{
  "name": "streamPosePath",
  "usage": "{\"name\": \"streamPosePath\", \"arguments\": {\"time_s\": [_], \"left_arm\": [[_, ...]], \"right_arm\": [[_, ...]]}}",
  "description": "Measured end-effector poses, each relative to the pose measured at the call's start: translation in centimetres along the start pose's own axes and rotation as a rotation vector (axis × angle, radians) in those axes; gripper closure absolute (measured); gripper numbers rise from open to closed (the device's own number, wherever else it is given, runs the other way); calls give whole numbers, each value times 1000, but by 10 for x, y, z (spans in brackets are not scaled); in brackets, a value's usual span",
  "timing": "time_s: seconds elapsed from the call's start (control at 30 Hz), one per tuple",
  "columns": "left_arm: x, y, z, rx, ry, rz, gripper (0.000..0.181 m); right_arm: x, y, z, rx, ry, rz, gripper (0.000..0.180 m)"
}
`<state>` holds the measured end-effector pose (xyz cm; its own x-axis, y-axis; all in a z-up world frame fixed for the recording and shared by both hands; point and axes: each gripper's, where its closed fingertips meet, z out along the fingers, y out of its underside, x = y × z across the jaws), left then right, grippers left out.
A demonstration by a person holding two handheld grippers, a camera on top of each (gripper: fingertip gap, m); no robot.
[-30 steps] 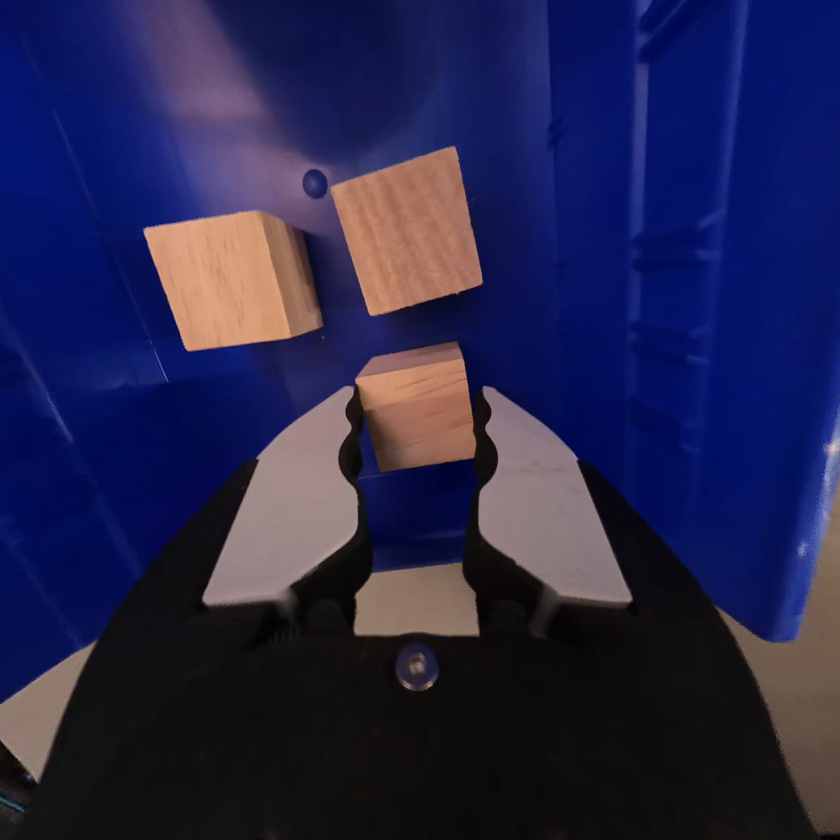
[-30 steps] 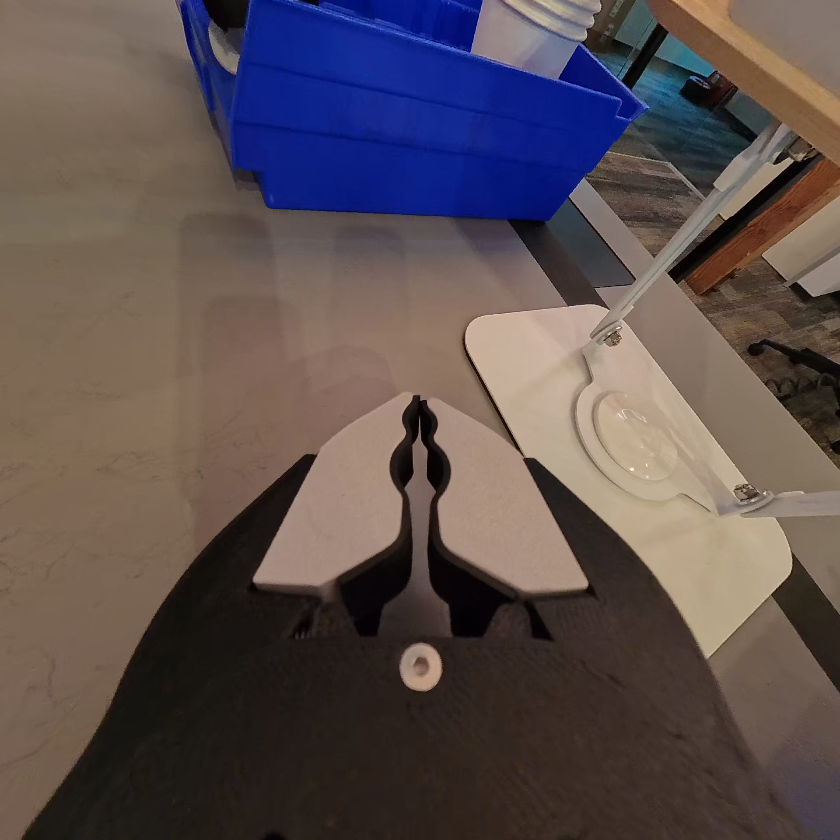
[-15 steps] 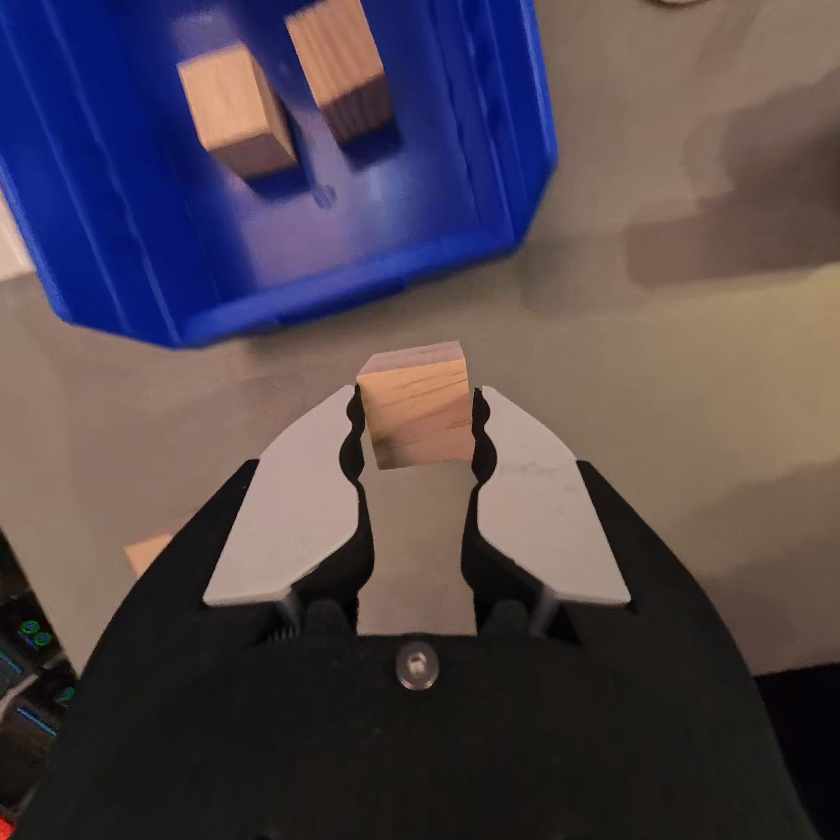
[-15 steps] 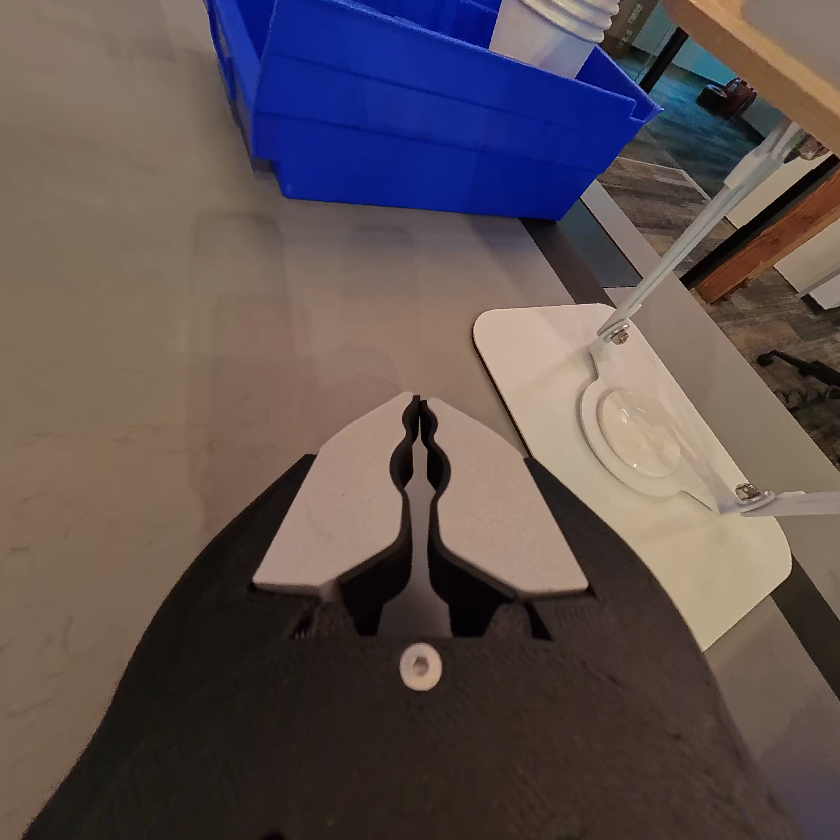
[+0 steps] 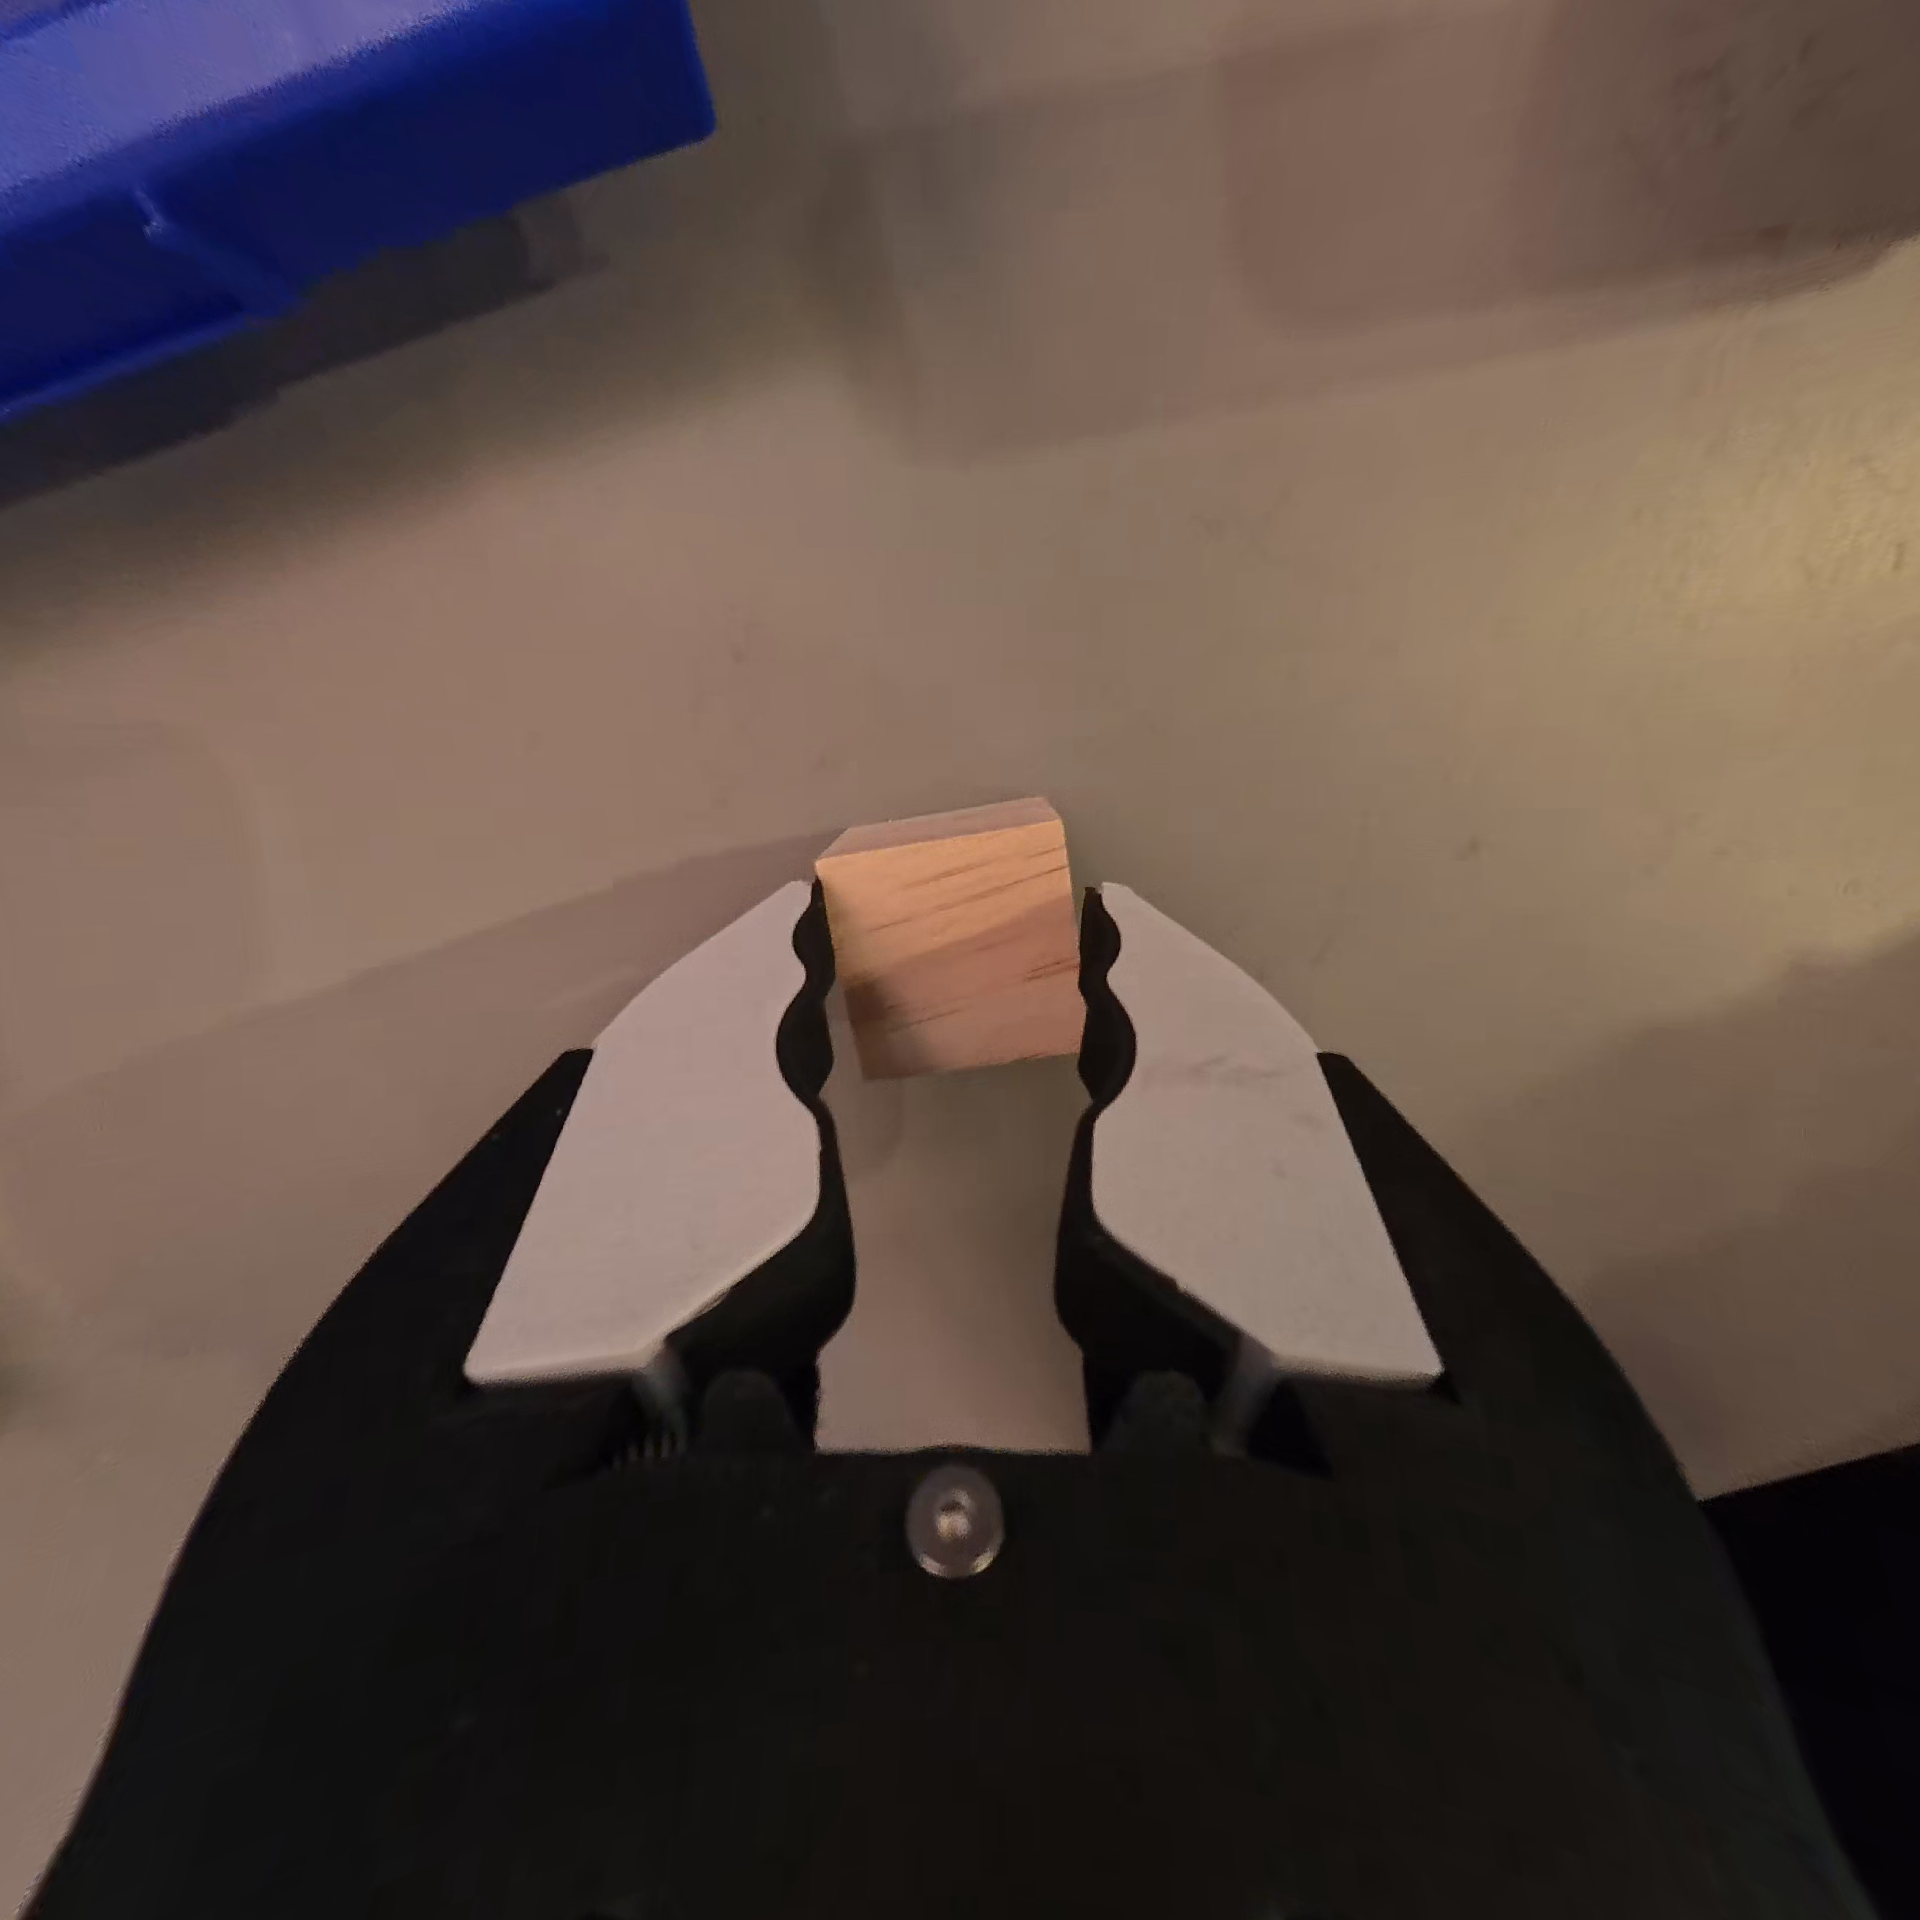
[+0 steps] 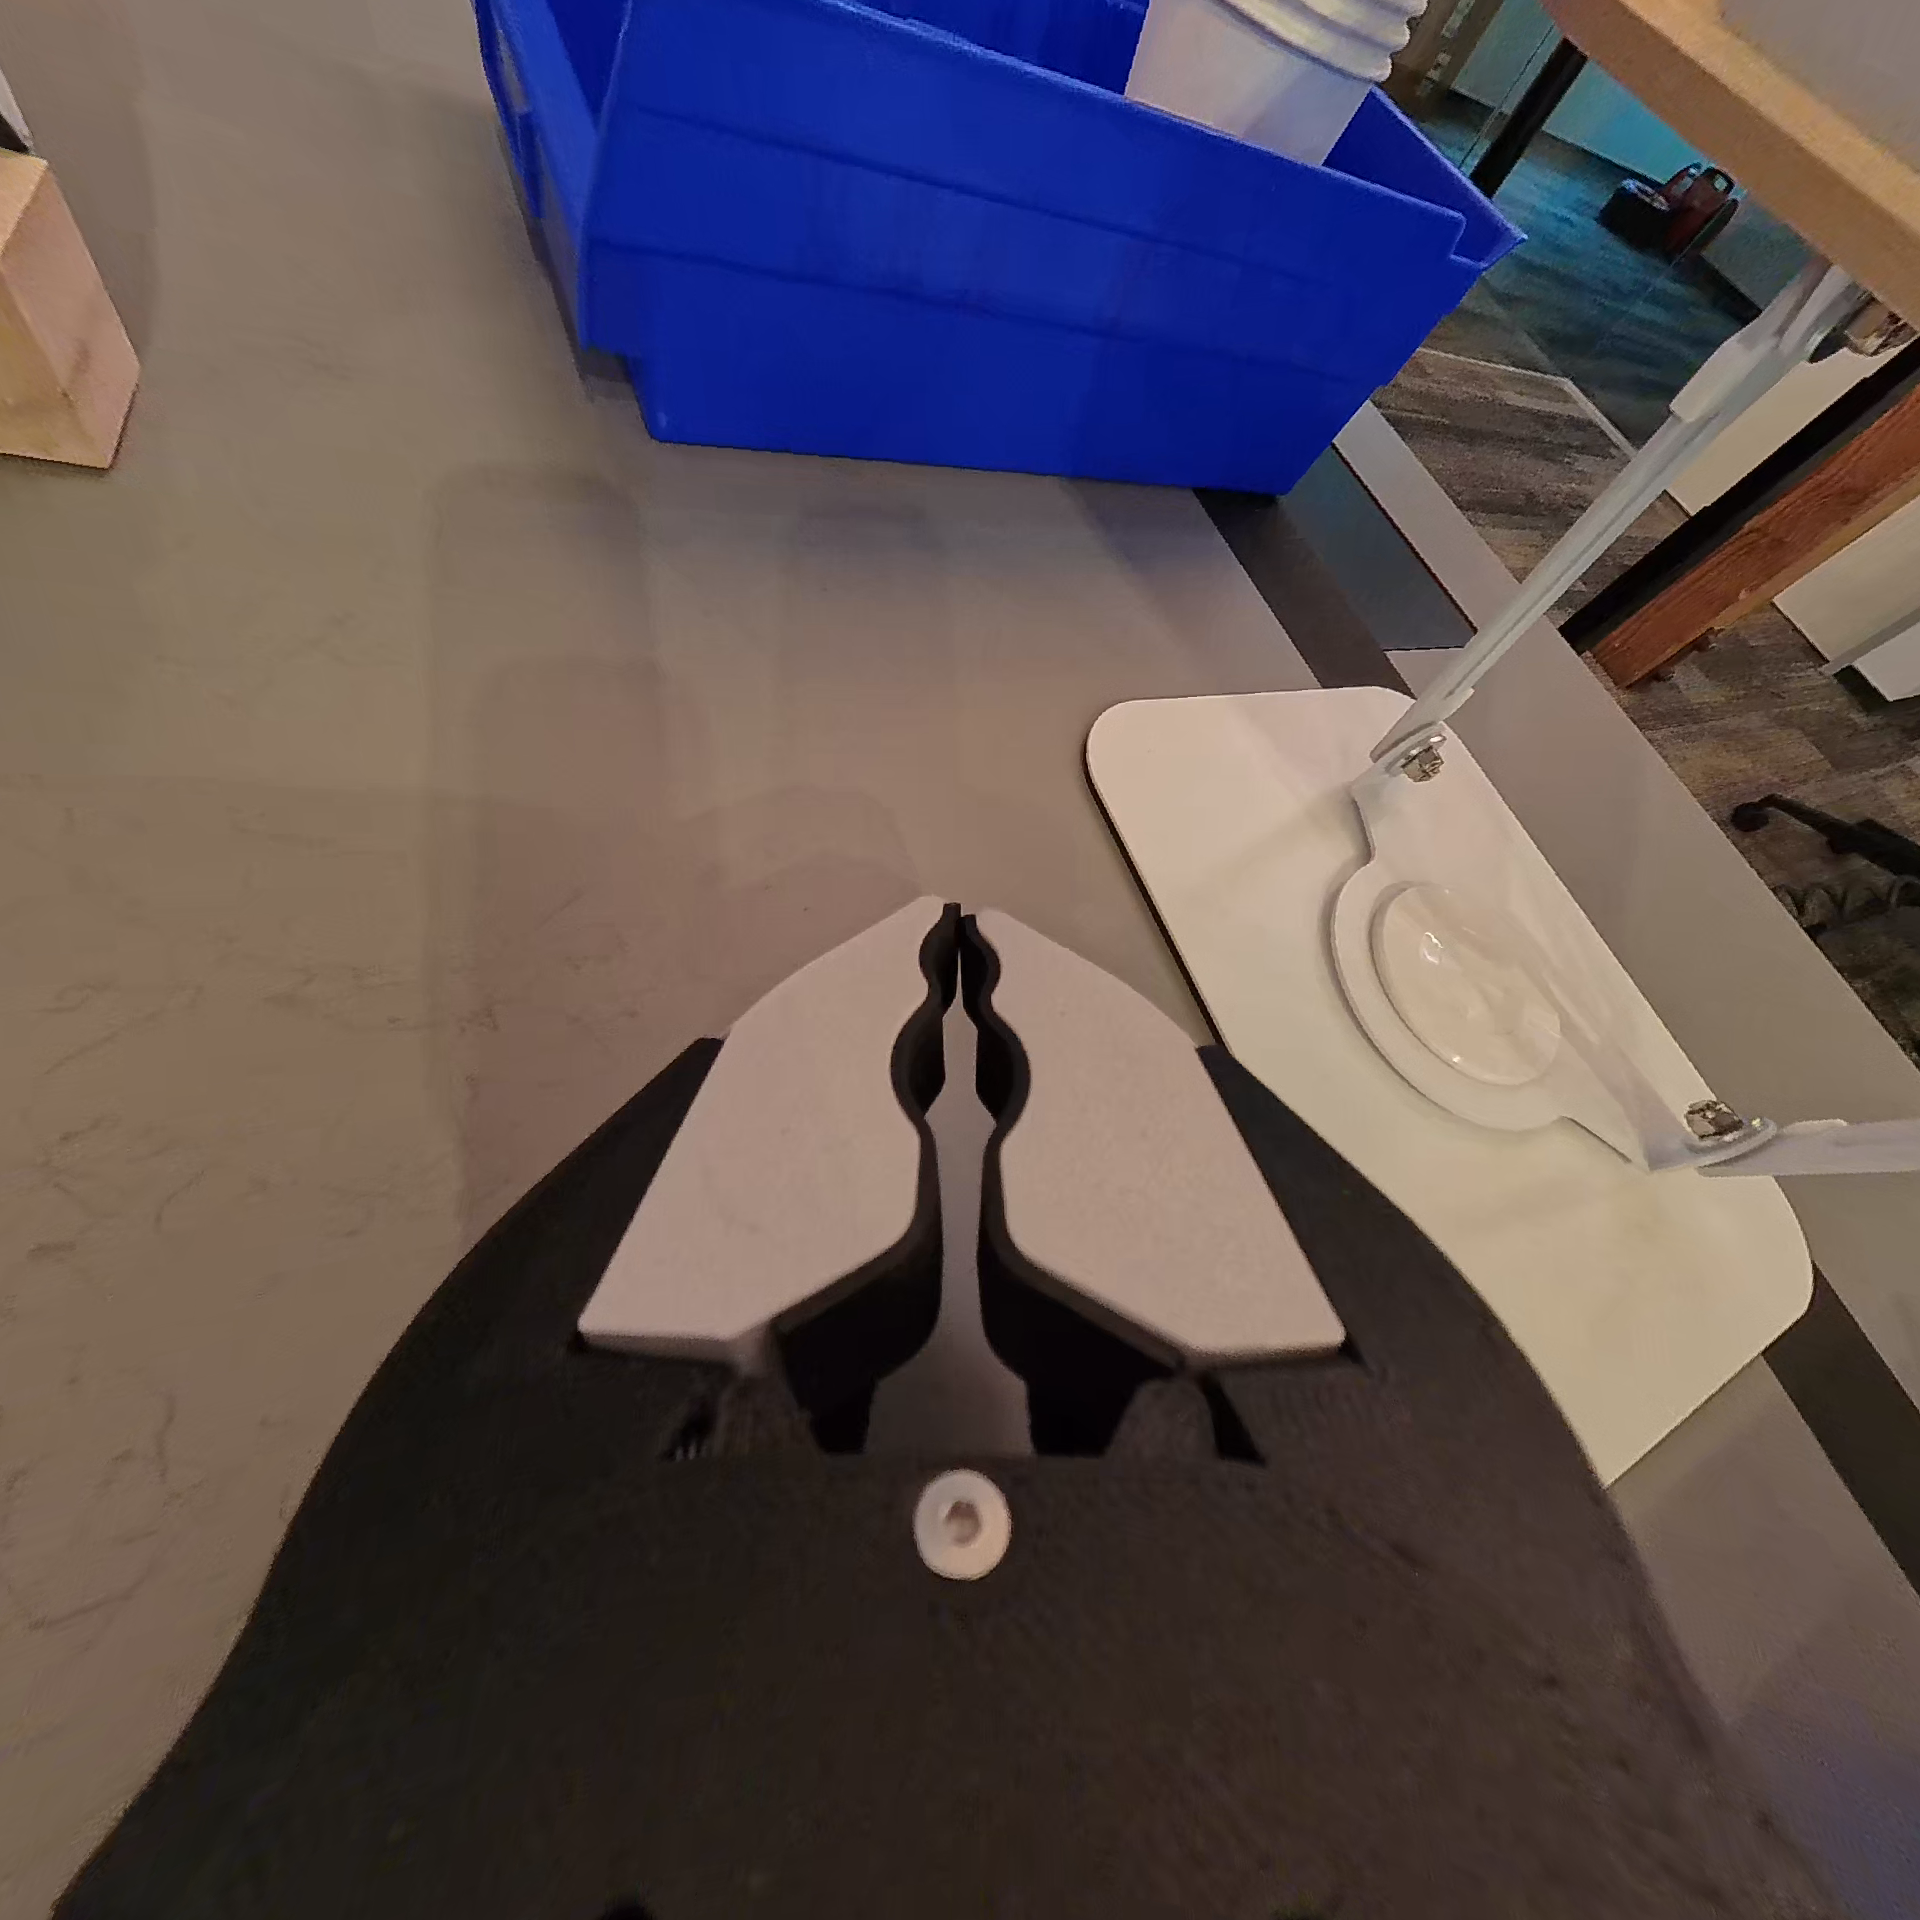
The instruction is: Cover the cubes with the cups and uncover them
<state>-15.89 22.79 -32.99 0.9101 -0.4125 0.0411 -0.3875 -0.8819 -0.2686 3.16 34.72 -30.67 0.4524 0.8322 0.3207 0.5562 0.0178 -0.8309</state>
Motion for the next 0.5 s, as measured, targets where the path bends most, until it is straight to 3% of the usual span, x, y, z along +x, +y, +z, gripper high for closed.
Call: {"name": "streamPosePath", "arguments": {"time_s": [0.2, 0.27, 0.33, 0.5], "left_arm": [[4, -4, 0, 18, 3, -12, 132], [6, -5, -10, 48, 26, -31, 101], [-3, -12, -30, 98, -5, -31, 87], [-50, -74, -75, 247, -117, -15, 104]], "right_arm": [[0, 0, 0, 2, 0, -1, 180], [0, 0, 0, 2, 0, 0, 180], [0, 0, 0, 0, -1, 0, 180], [0, 0, 0, 1, 0, -2, 180]]}}
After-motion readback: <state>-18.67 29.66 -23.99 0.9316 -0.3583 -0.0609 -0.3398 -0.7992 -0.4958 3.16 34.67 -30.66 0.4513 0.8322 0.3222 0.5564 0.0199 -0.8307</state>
